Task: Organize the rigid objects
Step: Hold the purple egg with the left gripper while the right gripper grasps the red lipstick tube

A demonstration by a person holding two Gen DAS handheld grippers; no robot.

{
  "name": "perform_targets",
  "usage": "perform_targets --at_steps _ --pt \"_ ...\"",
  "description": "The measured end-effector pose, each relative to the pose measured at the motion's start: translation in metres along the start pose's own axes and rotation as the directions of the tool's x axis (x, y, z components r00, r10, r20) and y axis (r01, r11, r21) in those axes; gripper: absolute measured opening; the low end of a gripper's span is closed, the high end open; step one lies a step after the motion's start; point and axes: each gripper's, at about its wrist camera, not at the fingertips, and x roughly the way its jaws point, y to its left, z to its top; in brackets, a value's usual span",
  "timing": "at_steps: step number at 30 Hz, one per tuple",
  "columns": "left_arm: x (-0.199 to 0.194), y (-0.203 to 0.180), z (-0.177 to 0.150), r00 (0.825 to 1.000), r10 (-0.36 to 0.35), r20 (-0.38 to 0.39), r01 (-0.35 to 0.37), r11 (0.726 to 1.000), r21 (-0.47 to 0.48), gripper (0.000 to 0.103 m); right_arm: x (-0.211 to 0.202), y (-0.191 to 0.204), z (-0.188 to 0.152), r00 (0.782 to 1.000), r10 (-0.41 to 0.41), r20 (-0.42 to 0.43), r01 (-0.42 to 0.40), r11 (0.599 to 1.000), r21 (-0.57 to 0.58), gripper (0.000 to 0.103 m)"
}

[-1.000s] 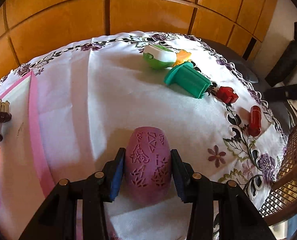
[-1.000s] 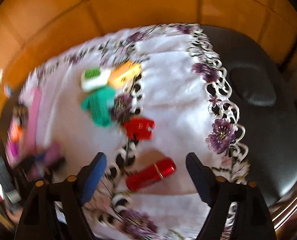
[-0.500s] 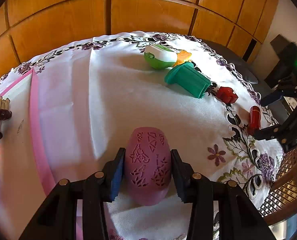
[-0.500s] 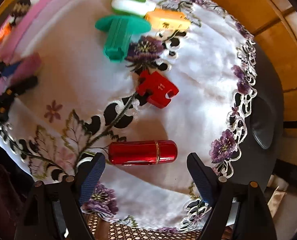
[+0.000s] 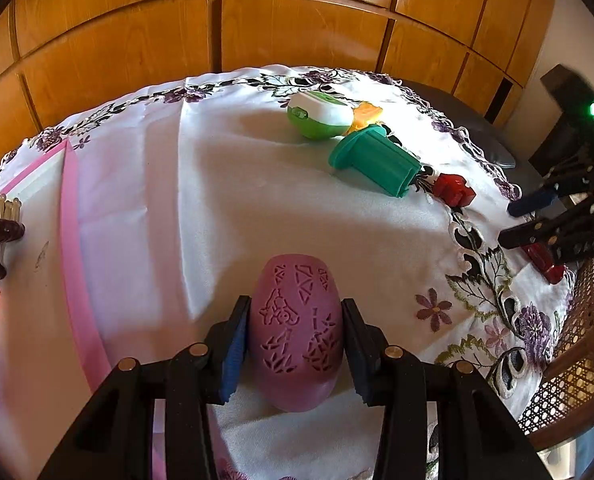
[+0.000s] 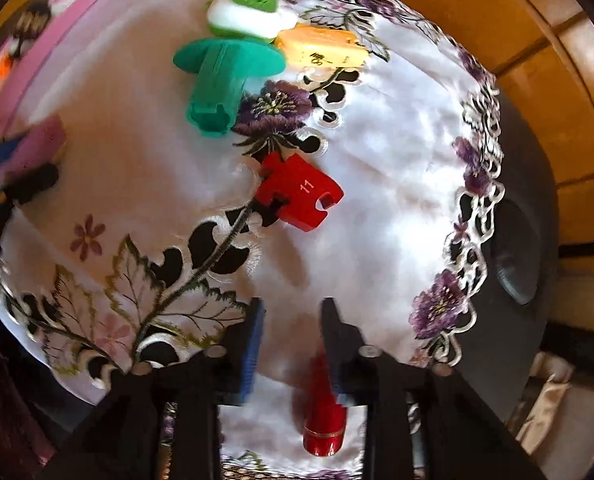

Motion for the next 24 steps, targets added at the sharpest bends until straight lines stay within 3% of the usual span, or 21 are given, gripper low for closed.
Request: perform_targets --at_steps 3,4,5,10,14,17,21,24 --pt "0.000 0.001 0.000 1.000 -0.005 -0.002 0.005 1.000 -0.001 0.044 -0.007 -0.021 -0.001 0.996 0.077 0.036 -0.080 0.992 0.097 0.067" --pt "0.000 0.001 0.000 1.000 -0.006 -0.002 0.006 1.000 -0.002 0.044 -0.010 -0.029 -0.001 0.996 0.075 0.041 -0.080 0.990 0.117 0.077" --pt "0.000 0.001 0.000 1.000 -0.008 -0.002 0.008 1.000 -0.003 0.044 -0.013 -0.034 -0.001 0.997 0.066 0.043 -0.071 0.990 0.124 0.080" --pt "0.000 0.001 0.000 1.000 -0.006 0.001 0.006 1.000 -0.007 0.044 -0.025 -0.065 -0.001 0.996 0.071 0.051 -0.078 0.981 0.176 0.084" --pt "0.000 0.001 0.000 1.000 -0.009 0.002 0.009 1.000 -0.012 0.044 -0.009 -0.058 -0.008 0.995 0.048 -0.085 -0.037 0.991 0.125 0.082" --pt "0.000 0.002 -0.001 1.000 -0.013 0.004 0.013 1.000 -0.014 0.044 0.003 -0.050 -0.013 0.984 0.029 -0.178 -0.017 0.998 0.068 0.070" --pt "0.000 0.002 0.000 1.000 -0.013 0.005 0.013 1.000 -0.015 0.044 0.031 -0.044 -0.021 0.958 -0.039 -0.283 0.050 0.998 0.031 0.023" --pt "0.000 0.002 0.000 1.000 -0.015 0.007 0.015 1.000 -0.013 0.044 0.023 -0.042 -0.015 0.973 -0.038 -0.226 0.048 0.998 0.040 0.021"
